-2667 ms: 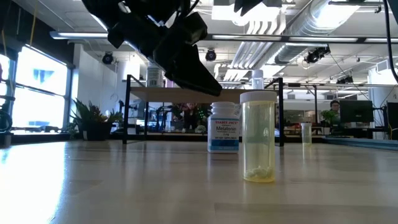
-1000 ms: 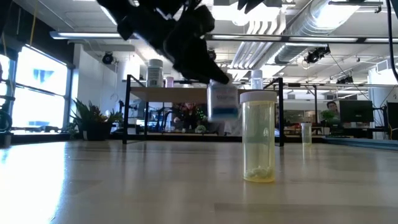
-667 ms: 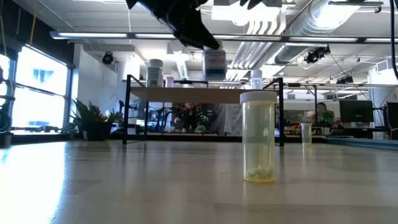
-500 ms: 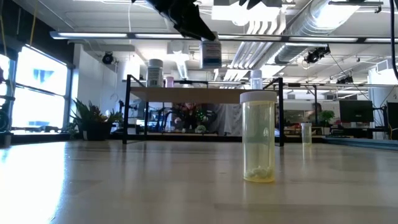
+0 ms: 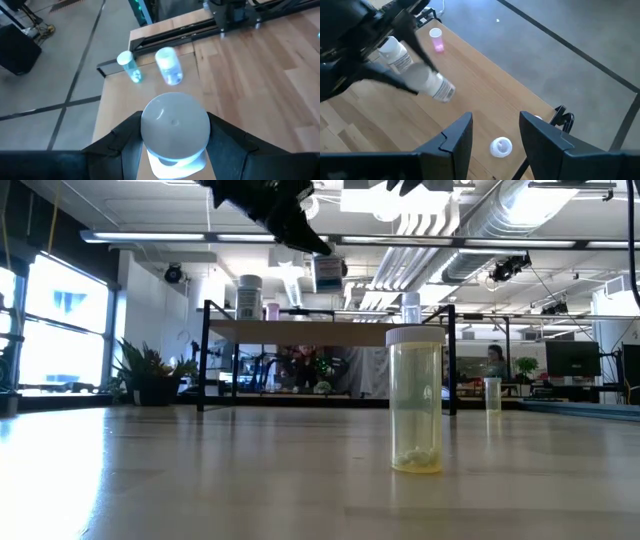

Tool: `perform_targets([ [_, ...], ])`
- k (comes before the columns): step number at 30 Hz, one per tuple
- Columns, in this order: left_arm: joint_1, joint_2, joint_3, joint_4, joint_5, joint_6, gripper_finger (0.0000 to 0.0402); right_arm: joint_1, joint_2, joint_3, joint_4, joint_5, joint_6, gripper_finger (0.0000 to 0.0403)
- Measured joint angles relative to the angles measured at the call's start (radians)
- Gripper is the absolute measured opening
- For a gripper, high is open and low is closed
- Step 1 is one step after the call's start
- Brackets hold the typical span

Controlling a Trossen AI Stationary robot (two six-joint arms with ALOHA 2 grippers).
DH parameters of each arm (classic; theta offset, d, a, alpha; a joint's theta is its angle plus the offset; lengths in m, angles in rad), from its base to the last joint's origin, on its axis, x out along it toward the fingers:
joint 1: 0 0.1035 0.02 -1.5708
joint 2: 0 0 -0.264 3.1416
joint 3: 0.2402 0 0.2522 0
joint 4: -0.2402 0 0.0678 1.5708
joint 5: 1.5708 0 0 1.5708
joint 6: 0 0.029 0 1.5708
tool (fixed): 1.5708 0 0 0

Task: Pick and place medicine bottles onto shelf by color
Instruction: Put the blue pill bottle on the shelf

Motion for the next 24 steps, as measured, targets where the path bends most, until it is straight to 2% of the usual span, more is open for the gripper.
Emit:
perform_targets([
  [9,0.108,0.076,0.02,0.038,0.101,-0.038,0.0172,0.0,0.0,0.0,0.0,0.0,-0.008,0.0154],
  [14,0.127,0.115,0.057,0.014,0.105,-0.077,0.0172,0.0,0.0,0.0,0.0,-0.001,-0.018,0.0154],
  [24,0.143,0.18,0.063,0.0,0.103,-0.055,0.0172,0.0,0.0,0.0,0.0,0.002,-0.03,0.0154],
])
